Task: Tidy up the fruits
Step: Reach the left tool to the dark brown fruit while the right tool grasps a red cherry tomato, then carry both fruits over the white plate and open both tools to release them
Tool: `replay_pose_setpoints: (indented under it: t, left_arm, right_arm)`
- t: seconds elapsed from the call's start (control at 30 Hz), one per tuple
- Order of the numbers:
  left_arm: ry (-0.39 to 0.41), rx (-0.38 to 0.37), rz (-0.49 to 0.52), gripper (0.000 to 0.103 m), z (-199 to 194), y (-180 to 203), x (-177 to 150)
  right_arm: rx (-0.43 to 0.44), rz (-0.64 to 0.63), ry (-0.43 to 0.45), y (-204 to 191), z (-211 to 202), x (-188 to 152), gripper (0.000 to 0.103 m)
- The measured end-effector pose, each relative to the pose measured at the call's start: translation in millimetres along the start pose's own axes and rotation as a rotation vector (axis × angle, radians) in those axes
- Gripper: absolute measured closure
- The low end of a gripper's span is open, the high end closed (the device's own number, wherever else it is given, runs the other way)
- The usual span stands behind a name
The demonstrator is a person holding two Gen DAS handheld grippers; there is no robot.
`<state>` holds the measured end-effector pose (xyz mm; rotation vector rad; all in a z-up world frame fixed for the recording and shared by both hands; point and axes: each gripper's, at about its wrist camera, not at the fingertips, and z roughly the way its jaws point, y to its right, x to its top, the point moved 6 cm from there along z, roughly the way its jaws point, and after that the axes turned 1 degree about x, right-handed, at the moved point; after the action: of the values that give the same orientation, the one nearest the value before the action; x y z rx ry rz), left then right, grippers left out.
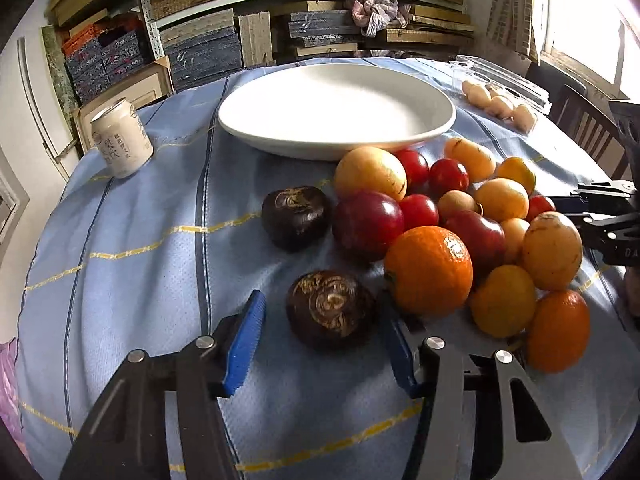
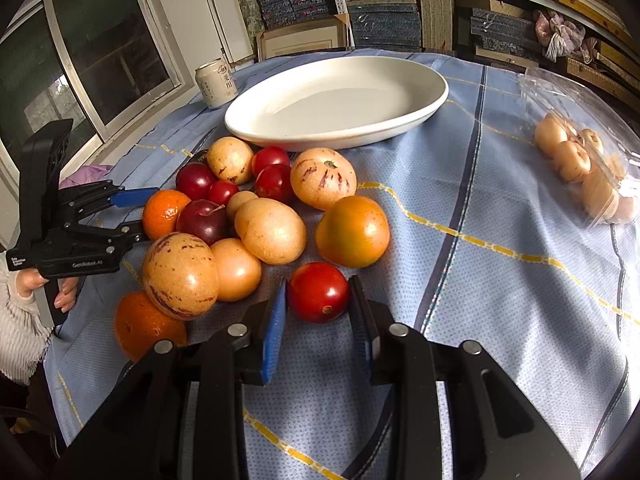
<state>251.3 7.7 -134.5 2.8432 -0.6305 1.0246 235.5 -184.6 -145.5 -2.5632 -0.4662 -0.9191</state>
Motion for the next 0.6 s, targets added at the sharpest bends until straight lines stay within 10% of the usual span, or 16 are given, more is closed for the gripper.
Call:
replay_pose_setpoints:
  t: [0.4,0.6]
  left_arm:
    - [0.032,-0.029,-0.061,0.059,-17,5,-9]
    - [0.132,-0.009,-0.115,0.059,-52,-17,37]
  right_arm:
    - [0.015,-0.003,0.016,-2,-3,1,0.074]
    - [0.026,0.042,0.104,4,-28,35,0.074]
